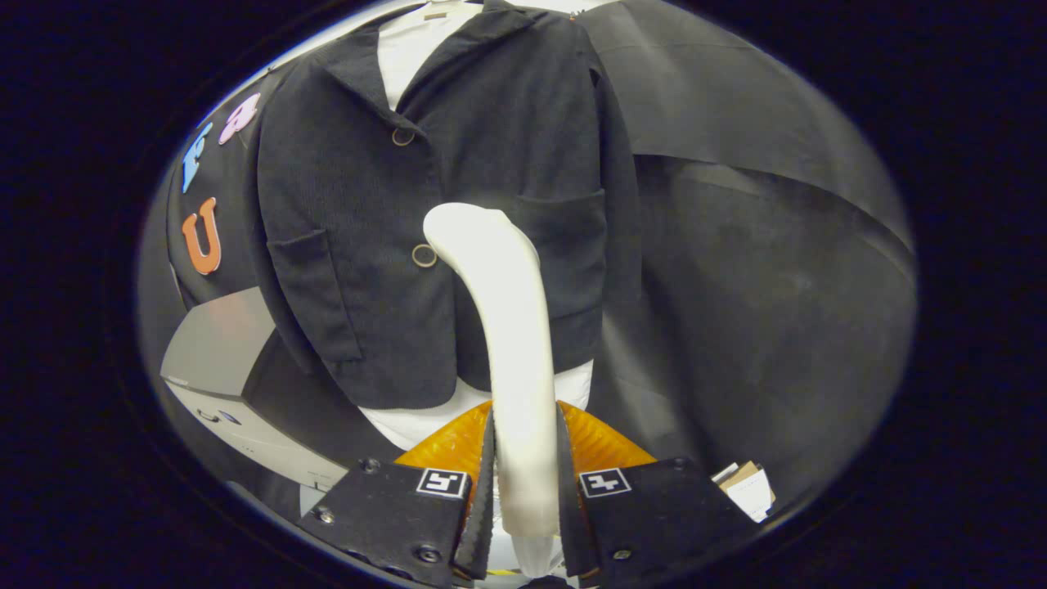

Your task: Iron the clothes twice with a garment steamer, once on the left side and once on the right side.

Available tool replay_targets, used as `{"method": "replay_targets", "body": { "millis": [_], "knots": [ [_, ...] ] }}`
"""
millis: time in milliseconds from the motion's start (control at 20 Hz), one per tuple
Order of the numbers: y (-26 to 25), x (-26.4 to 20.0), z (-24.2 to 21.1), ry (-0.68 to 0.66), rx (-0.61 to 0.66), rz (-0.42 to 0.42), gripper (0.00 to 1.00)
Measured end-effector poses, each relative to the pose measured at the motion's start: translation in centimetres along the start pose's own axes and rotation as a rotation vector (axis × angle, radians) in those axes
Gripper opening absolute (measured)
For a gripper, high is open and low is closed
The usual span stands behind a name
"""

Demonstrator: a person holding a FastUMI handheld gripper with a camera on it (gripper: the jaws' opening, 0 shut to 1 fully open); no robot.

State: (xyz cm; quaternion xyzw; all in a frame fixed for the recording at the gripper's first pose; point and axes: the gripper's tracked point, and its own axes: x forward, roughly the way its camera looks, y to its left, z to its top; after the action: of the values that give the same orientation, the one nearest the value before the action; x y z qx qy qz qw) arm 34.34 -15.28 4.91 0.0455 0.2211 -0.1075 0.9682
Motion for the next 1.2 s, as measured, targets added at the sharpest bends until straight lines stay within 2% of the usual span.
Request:
{"method": "replay_targets", "body": {
  "millis": [600,1200],
  "knots": [
    [-0.3,2.0,-4.2,0.058,-0.004,0.044,0.37],
    [-1.0,2.4,-6.0,0.067,0.049,0.144,0.37]
  ]
}}
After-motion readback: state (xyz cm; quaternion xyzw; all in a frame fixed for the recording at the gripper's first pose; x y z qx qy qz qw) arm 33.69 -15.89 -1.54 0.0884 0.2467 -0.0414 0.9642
